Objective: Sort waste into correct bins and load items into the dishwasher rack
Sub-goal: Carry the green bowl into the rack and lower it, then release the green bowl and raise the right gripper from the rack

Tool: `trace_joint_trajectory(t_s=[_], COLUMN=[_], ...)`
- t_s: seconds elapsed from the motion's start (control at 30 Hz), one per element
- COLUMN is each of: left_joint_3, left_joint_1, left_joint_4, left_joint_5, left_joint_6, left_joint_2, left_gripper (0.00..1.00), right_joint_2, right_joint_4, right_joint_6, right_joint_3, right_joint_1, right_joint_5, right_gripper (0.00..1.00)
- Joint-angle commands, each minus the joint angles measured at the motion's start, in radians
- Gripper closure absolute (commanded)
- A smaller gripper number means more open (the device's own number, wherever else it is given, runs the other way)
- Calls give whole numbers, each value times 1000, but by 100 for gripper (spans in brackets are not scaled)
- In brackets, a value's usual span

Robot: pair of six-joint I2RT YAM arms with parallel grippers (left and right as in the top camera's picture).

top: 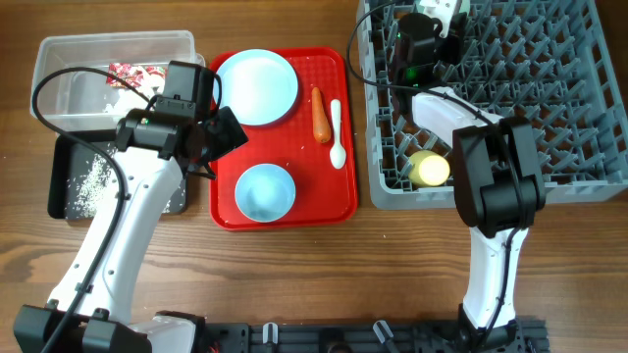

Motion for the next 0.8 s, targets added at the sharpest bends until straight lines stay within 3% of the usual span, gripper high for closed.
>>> trace_joint_trajectory(t_s=[0.0,0.1,0.3,0.33,0.37,0.4,0.67,0.77], left_joint_3=[-4,-4,-4,-4,-4,-4,-4,-4], left_joint_1=[1,1,1,1,1,1,1,1], left_joint_4=[3,3,3,3,3,3,3,3], left_joint_5=[1,1,1,1,1,1,1,1], left_joint_6=[-2,-2,-2,-2,-2,-2,-2,-2], left_joint_2=[6,6,6,6,6,6,6,6], left_gripper=[0,0,0,0,0,0,0,0], right_joint_2=[38,38,38,38,38,37,-59,-138], right_joint_4=[-5,-16,-21,-21,-21,-21,-29,-123], right_joint_6=[19,16,-147,-165,-165,-164,-154,-53], right_joint_3=[14,14,14,14,14,14,14,14], right_joint_1=[10,36,124,138,153,162,216,222], right_joint_5=[-50,-49,-45,-45,-45,-41,56,1], right_gripper=[96,94,70,60,22,0,0,0])
